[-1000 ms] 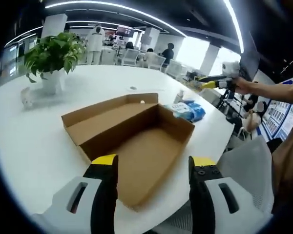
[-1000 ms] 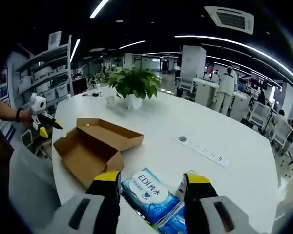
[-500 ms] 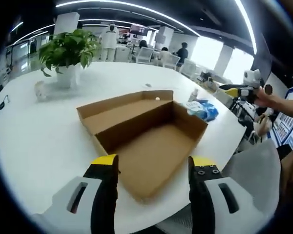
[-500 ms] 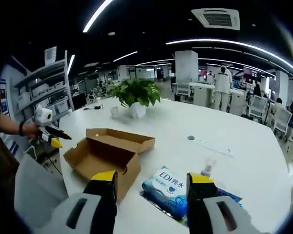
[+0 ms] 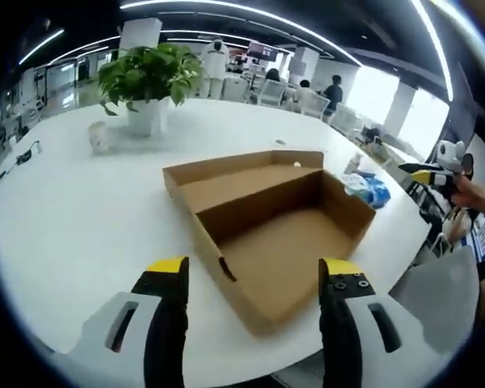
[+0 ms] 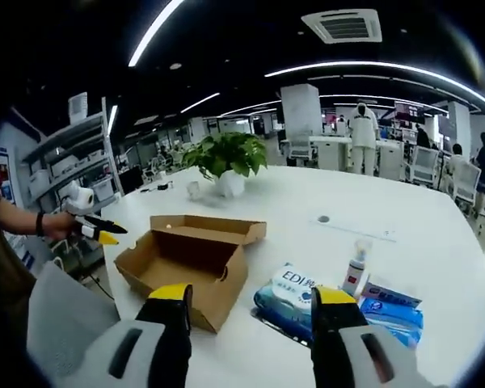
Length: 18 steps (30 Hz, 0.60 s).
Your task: Operate the shoe box by opening the lid, removing the specified soft item, and placing it in the target area until the item is outside and the box remains undamaged.
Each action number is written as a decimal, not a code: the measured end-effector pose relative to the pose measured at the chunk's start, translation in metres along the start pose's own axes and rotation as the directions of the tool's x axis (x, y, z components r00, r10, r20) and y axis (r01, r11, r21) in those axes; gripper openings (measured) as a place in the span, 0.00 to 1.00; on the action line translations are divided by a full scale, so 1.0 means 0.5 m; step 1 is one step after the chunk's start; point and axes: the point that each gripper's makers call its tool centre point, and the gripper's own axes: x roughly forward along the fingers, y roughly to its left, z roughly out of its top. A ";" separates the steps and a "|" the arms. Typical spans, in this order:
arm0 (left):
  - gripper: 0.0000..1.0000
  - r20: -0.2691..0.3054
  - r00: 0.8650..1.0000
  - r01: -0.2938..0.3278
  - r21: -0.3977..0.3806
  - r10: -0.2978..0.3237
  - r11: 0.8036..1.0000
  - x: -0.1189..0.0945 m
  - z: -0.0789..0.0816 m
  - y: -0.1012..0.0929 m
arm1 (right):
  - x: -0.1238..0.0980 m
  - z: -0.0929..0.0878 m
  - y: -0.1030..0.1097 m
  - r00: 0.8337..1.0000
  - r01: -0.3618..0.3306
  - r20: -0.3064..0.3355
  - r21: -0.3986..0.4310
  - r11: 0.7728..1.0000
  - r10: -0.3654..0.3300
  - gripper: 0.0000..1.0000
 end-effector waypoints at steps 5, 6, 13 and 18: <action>0.67 0.005 1.000 -0.025 -0.010 0.025 1.000 -0.004 0.000 0.009 | 0.007 -0.007 0.013 1.000 -0.007 0.003 -0.003 1.000 0.007 0.62; 0.67 0.005 1.000 -0.029 -0.014 0.030 0.999 -0.002 -0.001 0.014 | 0.009 -0.010 0.016 1.000 -0.009 0.002 -0.003 1.000 0.009 0.63; 0.66 0.000 0.999 -0.045 -0.036 0.045 0.998 0.001 -0.010 0.031 | 0.017 -0.029 0.022 1.000 -0.022 -0.004 0.009 1.000 0.022 0.64; 0.65 -0.012 0.999 -0.051 -0.073 0.050 0.996 0.011 -0.019 0.034 | 0.022 -0.042 0.024 1.000 -0.025 -0.014 0.023 0.999 0.026 0.64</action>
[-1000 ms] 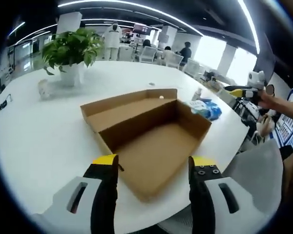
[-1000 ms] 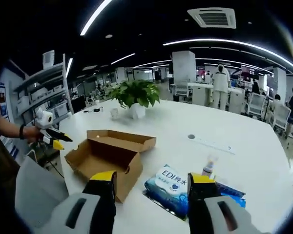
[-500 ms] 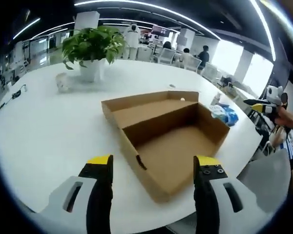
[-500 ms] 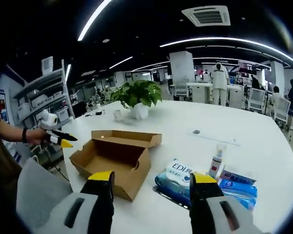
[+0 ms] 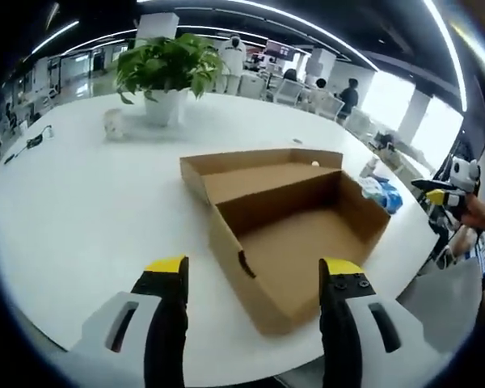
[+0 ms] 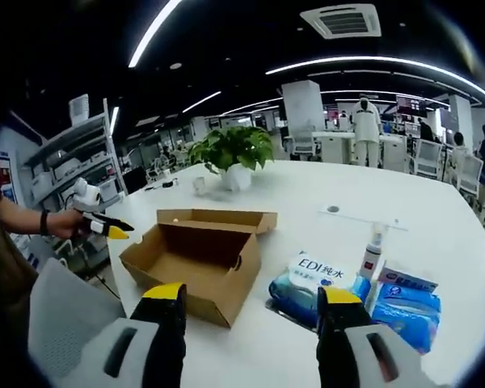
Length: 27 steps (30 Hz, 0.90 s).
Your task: Operate the shoe box by opening the lid, removing the specified soft item, and placing it in the target area until the item is outside and the box remains undamaged.
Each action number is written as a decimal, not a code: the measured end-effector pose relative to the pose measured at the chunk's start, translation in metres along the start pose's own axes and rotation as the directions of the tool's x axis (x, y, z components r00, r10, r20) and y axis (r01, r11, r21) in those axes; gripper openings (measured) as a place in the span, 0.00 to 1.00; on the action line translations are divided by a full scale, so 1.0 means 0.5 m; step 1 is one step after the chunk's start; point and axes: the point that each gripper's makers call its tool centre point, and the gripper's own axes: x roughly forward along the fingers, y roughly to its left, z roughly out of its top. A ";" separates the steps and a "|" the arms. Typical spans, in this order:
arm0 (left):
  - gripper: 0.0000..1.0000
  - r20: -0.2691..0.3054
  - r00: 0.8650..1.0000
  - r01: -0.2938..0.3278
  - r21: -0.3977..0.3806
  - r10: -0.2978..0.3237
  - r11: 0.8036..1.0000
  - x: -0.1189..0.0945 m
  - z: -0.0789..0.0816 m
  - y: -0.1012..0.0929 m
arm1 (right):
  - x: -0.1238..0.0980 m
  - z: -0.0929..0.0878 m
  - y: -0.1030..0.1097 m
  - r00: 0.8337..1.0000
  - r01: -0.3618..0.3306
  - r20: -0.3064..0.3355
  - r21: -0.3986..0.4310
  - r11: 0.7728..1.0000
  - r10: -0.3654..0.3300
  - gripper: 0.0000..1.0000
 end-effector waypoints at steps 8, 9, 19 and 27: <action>0.62 -0.066 0.997 -0.029 -0.047 0.026 0.998 0.036 -0.036 -0.003 | 0.025 0.000 0.025 1.000 -0.021 0.000 0.011 1.000 0.021 0.64; 0.62 -0.074 0.997 -0.030 -0.050 0.026 0.998 0.039 -0.039 -0.004 | 0.029 0.002 0.030 1.000 -0.024 0.003 0.010 1.000 0.024 0.64; 0.55 -0.147 0.987 -0.073 -0.087 0.060 0.994 0.065 -0.062 -0.005 | 0.095 0.045 0.059 0.998 -0.060 0.008 0.001 0.998 0.060 0.63; 0.43 -0.200 0.977 -0.103 -0.137 0.075 0.985 0.086 -0.093 0.000 | 0.156 0.100 0.050 0.998 -0.060 0.002 -0.017 0.998 0.060 0.61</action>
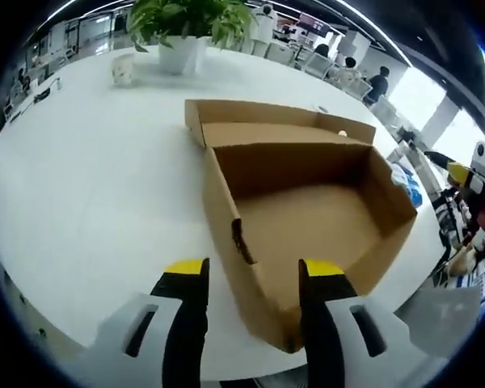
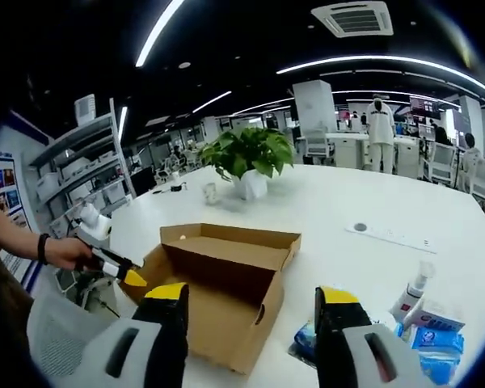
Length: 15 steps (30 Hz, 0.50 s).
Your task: Operate the shoe box by opening the lid, removing the specified soft item, and placing it in the target area until the item is outside and the box remains undamaged.
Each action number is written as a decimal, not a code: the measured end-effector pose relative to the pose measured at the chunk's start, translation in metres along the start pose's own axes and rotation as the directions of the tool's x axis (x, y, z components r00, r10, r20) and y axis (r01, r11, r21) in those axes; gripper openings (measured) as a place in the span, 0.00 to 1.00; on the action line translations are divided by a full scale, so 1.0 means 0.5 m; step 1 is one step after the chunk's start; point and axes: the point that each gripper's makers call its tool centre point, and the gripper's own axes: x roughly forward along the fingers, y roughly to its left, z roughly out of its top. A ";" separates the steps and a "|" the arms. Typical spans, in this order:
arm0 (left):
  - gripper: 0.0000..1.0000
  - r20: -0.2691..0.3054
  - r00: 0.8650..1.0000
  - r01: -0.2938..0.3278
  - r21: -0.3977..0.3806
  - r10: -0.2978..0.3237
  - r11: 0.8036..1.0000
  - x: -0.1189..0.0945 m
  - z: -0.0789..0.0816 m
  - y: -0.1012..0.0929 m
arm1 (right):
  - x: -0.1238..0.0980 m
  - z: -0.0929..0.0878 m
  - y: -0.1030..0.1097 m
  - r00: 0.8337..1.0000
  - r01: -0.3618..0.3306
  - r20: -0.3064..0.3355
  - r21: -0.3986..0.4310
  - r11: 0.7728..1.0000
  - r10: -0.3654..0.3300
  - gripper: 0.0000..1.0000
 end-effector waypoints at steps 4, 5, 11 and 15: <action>0.33 -0.023 1.000 -0.009 -0.067 0.007 0.998 0.017 -0.014 0.015 | 0.030 0.017 -0.013 1.000 0.002 -0.012 0.017 1.000 -0.002 0.60; 0.31 -0.016 1.000 0.002 -0.085 -0.003 0.996 0.017 -0.014 0.011 | 0.035 0.021 -0.015 1.000 0.003 -0.016 0.017 1.000 -0.002 0.60; 0.27 -0.011 1.000 -0.010 -0.081 0.009 0.997 0.022 -0.010 0.012 | 0.076 0.037 -0.031 0.998 0.007 -0.055 -0.005 1.000 -0.008 0.60; 0.25 -0.001 1.000 -0.031 -0.087 0.031 0.996 0.023 -0.007 0.020 | 0.103 0.048 -0.045 0.997 0.013 -0.077 -0.002 1.000 -0.013 0.58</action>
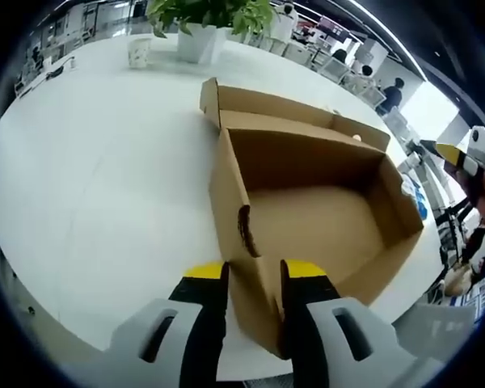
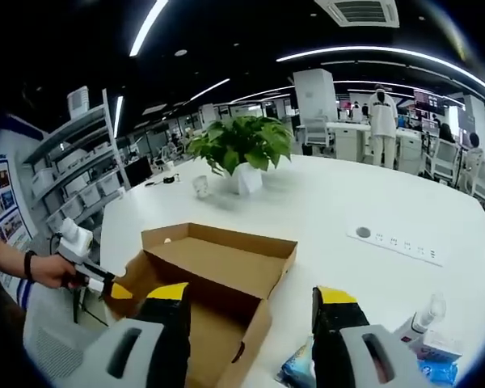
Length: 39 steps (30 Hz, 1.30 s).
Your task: Operate the shoe box by opening the lid, removing the specified soft item, and placing it in the target area until the item is outside and the box remains undamaged.
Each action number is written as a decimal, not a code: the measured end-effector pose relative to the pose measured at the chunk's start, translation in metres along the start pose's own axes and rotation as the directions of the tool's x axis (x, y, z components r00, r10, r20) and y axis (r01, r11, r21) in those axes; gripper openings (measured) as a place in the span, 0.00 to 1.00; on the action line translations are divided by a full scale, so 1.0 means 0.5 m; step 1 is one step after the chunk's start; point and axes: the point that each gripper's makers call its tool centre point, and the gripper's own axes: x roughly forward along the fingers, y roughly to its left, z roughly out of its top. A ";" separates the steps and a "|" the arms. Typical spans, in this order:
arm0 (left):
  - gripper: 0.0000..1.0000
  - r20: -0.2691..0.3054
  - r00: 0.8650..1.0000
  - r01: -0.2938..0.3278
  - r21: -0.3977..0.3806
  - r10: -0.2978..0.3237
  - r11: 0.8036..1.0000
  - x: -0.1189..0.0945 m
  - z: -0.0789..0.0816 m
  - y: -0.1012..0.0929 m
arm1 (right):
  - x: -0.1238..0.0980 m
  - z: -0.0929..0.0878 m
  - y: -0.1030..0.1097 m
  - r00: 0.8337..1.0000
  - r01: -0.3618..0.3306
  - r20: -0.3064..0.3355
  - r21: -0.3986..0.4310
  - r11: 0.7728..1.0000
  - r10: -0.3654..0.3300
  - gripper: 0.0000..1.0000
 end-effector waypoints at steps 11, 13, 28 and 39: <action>0.17 0.047 0.997 -0.058 -0.041 0.060 0.997 0.001 0.007 0.023 | 0.074 0.041 -0.019 1.000 0.008 -0.015 0.013 1.000 -0.008 0.54; 0.15 0.050 0.996 -0.069 -0.056 0.072 0.996 0.000 0.008 0.028 | 0.085 0.045 -0.028 0.999 0.018 -0.027 0.003 1.000 -0.018 0.54; 0.11 0.095 0.984 -0.137 -0.111 0.148 0.984 -0.002 0.014 0.038 | 0.122 0.014 -0.106 0.984 0.132 -0.125 0.025 0.991 -0.128 0.52; 0.11 0.100 0.983 -0.139 -0.130 0.153 0.982 -0.003 0.013 0.039 | 0.158 -0.039 -0.127 0.961 0.173 -0.232 0.089 0.981 -0.149 0.43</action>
